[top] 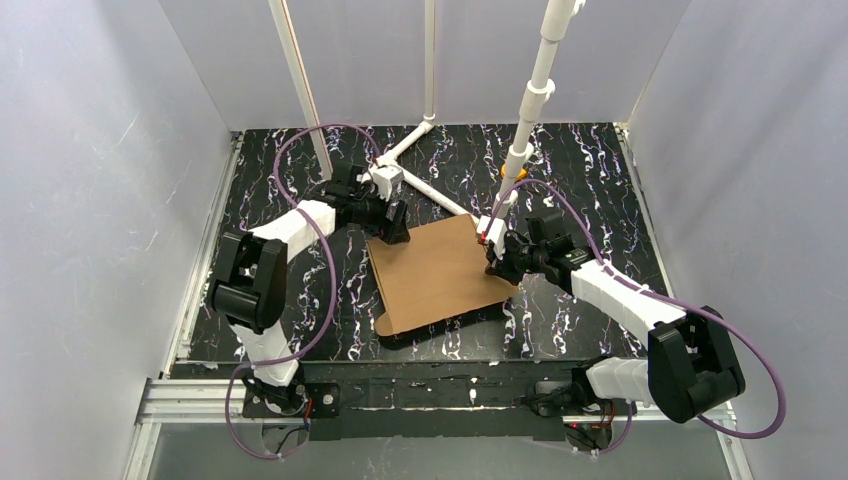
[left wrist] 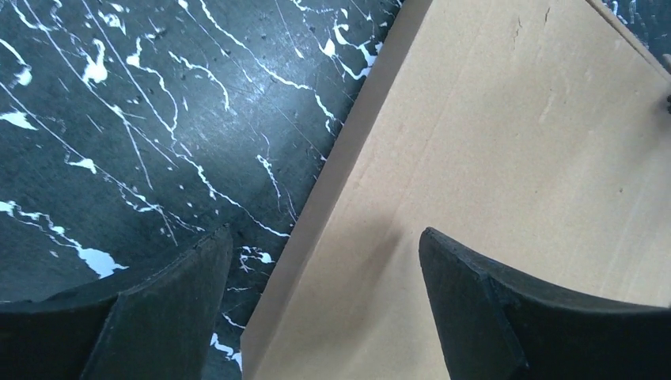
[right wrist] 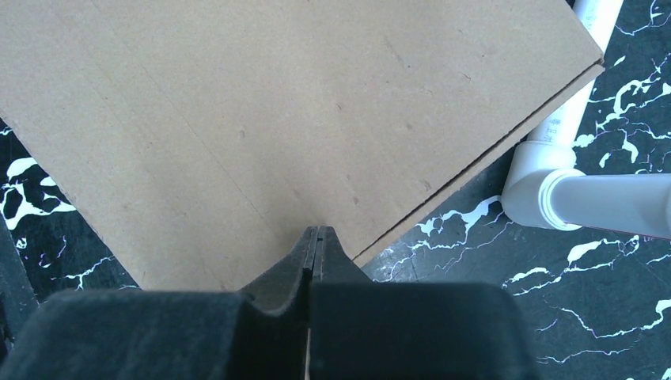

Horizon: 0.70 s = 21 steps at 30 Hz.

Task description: Fold the paper box

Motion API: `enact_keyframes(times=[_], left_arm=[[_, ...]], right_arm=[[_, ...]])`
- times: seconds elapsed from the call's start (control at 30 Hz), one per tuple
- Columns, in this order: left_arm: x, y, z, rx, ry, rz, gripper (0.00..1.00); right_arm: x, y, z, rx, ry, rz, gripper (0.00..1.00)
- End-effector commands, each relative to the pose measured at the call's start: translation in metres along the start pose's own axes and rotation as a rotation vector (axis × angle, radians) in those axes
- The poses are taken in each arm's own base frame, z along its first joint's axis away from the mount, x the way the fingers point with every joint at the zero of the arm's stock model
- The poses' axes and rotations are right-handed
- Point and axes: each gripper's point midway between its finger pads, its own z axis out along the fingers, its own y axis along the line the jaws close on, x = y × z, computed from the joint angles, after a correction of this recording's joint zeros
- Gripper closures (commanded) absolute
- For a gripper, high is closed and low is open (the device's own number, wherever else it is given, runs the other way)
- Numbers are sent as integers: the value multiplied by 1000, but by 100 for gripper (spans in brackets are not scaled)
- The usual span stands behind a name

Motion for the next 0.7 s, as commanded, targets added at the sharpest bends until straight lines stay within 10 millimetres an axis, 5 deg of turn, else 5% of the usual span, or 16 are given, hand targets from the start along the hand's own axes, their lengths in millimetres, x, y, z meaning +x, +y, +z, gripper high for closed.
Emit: enact_keyframes(times=[0.0,0.2,0.33,0.4,0.67], left_arm=[[14,-12,-5,95,6,-171,16],[45,-24,-15,75,51,-328,28],[57,-26,-26,-4,26,-434,48],[65,-25,-32,-58,18,-505,58],[101,-39,-45,-217,-39,-799,64]], right_arm=[[-15,-5,-1,-3,-44,-25,97],[-21,-6,-4,3,-53,-16,93],[-30,-4,-9,-3,-73,-18,86],[-34,-3,-14,-8,-84,-19,81],[-59,-10,-45,7,-101,-6,48]])
